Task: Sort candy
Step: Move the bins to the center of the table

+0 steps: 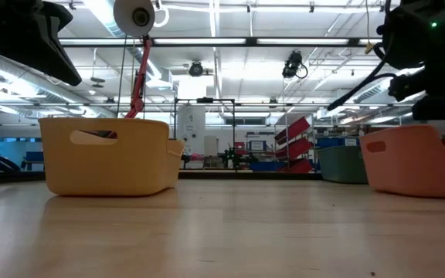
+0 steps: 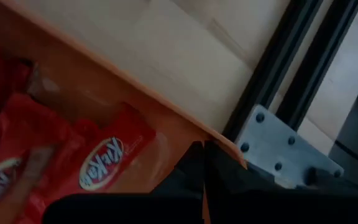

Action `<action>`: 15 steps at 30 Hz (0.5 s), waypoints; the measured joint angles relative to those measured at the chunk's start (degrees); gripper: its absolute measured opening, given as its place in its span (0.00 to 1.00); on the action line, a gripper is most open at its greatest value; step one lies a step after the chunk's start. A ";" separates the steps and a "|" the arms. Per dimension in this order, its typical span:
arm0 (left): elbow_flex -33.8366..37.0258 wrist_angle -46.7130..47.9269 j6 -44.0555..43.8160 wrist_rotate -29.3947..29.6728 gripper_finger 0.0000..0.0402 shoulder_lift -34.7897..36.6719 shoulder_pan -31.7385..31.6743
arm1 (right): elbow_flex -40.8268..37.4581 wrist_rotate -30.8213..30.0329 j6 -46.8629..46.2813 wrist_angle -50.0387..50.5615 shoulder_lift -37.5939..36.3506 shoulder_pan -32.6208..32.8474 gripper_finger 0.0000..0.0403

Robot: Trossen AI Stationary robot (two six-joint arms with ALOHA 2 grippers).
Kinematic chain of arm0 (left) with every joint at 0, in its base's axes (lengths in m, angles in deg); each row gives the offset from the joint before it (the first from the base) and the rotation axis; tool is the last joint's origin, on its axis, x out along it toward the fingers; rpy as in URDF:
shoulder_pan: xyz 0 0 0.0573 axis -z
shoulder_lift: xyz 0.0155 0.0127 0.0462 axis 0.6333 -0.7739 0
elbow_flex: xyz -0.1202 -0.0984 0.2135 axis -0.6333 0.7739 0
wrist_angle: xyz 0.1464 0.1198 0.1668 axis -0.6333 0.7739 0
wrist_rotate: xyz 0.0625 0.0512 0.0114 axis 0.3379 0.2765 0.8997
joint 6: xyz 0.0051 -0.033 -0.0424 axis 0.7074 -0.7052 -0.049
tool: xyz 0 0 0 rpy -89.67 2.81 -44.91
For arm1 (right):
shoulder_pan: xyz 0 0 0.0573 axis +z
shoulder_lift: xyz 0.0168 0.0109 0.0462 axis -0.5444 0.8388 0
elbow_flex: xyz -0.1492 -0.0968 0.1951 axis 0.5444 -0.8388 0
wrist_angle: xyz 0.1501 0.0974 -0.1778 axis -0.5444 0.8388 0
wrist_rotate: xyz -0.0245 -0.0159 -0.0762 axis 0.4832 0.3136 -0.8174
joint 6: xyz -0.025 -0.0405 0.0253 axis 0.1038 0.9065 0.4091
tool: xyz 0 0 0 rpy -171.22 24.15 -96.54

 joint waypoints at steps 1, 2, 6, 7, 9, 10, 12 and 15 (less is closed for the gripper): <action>0.00 0.00 0.02 0.00 0.00 0.00 0.02 | 0.00 -0.56 0.33 -0.34 0.00 -0.40 0.00; 0.00 0.00 0.01 0.00 0.00 0.00 0.01 | 0.00 -1.01 0.69 -1.07 0.00 -0.81 0.00; 0.00 0.00 0.01 0.00 0.00 0.00 0.00 | 0.00 -2.83 3.09 -4.97 0.00 -2.57 0.00; 0.00 0.00 0.00 0.00 0.00 0.00 0.02 | 0.00 -3.31 3.75 -6.02 0.00 -3.09 0.00; 0.00 0.00 0.02 0.00 0.00 0.00 0.02 | 0.00 -4.07 5.21 -8.27 0.00 -4.18 0.00; 0.00 0.00 0.00 0.00 0.00 0.00 0.02 | 0.00 -4.27 5.97 -9.01 0.00 -4.78 0.00; 0.00 0.00 0.01 0.00 0.00 0.00 0.00 | 0.00 -4.85 7.63 -11.04 0.00 -5.96 0.00; 0.00 0.00 0.02 0.00 0.00 0.00 0.01 | 0.00 -5.50 10.37 -14.24 0.00 -7.79 0.00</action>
